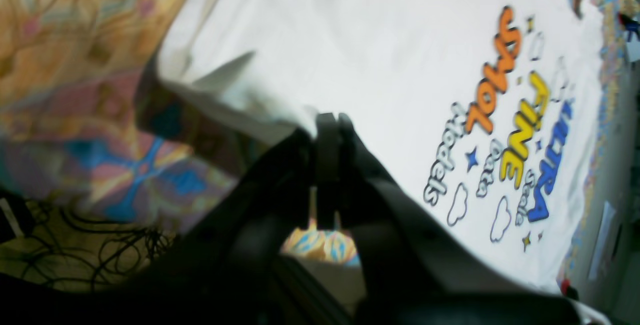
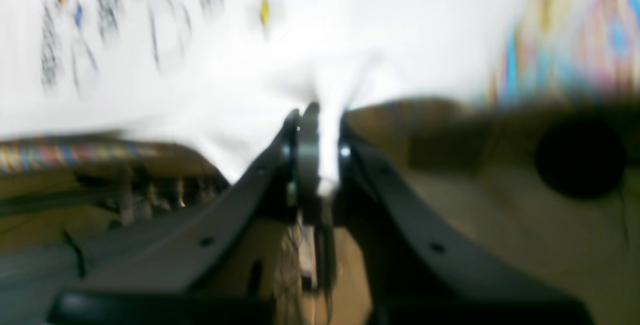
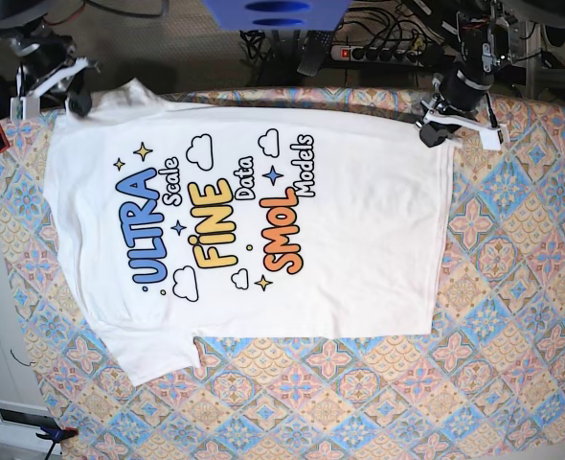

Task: Fold the T-shirt properly
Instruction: 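Lift both shoulder corners and pull the shirt toward the robot, then lower the held shoulders onto the cloth and adjust the grip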

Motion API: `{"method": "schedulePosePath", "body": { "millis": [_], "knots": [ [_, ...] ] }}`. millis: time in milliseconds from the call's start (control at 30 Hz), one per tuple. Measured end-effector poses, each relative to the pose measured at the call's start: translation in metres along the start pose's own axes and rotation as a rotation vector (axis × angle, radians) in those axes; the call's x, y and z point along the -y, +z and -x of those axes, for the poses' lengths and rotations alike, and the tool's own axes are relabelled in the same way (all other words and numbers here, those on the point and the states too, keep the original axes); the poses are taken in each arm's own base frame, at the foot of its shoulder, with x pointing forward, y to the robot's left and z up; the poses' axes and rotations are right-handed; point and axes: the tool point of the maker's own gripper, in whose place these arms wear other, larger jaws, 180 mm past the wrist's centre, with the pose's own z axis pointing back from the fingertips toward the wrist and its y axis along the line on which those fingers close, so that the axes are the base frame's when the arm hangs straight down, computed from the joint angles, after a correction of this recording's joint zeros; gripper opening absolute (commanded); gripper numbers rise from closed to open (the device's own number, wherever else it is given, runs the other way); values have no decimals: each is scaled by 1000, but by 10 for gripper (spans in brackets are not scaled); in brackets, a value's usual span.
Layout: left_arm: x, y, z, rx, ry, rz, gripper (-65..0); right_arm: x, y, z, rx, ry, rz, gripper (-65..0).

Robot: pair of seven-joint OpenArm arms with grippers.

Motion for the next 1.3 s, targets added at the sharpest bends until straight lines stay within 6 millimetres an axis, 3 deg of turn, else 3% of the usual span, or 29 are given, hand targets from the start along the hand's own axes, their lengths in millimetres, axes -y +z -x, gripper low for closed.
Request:
{"method": "schedulePosePath", "body": {
  "millis": [133,300,500,667,833,967,1133,1300],
  "knots": [
    [3,-16,-12,18,12,9,-650,-6,-24,-40,57,28,-25,-643],
    [11,-35,-32,55,28,28,-650,-8,-33,-48,42,46,-28,-643],
    [8,-56,-39,51,52,15,-650,-4,-49,-85,99,124,15,-642],
    [15,-68,-49,65,66,30,-650,-6,-71,-81,67,93,-12,-641],
    [10,-80,-50,52,87,15,-650,-30,-104,-82,43,83,-116,-640],
    [14,-83,-57,64,87,24,-650,-21,-117,-88,5,125,-77,-639],
    [26,-89,-72,91,84,49,-650,-25,-136,-98,-5,130,-89,-639],
    [7,-95,-58,52,110,-3,-588,-25,-149,-104,-3,98,-100,-609]
  ]
}}
